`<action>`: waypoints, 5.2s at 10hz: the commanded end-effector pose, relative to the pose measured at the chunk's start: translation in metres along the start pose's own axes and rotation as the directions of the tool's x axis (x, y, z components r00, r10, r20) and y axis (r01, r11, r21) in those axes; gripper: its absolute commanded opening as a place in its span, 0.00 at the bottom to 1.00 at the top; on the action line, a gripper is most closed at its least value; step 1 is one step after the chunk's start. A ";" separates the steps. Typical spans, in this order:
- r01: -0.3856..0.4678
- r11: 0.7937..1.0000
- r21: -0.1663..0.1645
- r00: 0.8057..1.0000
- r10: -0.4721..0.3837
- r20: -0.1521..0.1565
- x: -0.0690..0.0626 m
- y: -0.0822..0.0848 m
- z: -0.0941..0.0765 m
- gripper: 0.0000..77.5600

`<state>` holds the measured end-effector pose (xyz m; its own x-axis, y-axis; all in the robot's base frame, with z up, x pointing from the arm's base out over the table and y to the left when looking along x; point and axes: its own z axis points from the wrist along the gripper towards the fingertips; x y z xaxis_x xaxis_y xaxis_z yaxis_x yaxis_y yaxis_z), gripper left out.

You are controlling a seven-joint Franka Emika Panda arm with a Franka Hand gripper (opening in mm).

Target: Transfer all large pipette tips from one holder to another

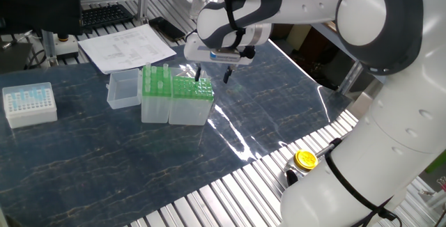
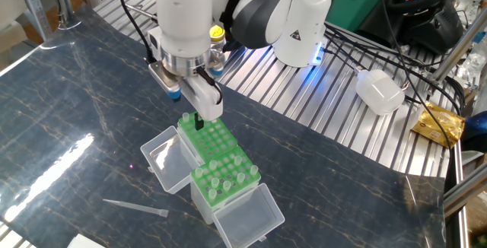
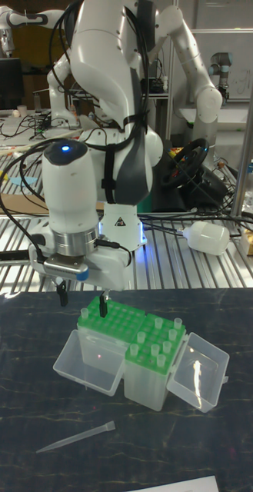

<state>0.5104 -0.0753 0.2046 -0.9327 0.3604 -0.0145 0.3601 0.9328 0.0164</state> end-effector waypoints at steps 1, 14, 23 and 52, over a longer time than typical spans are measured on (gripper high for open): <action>0.007 1.000 -0.003 1.000 -0.007 0.005 0.001 -0.001 0.001 1.00; 0.008 1.000 -0.019 1.000 -0.008 0.021 -0.002 -0.001 0.007 0.01; 0.008 1.000 -0.019 1.000 -0.008 0.021 -0.002 -0.001 0.007 0.01; -0.165 0.986 0.004 0.986 0.165 -0.006 -0.003 0.021 -0.146 0.01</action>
<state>0.5174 -0.0606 0.3407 -0.8732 0.4871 -0.0148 0.4870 0.8733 0.0126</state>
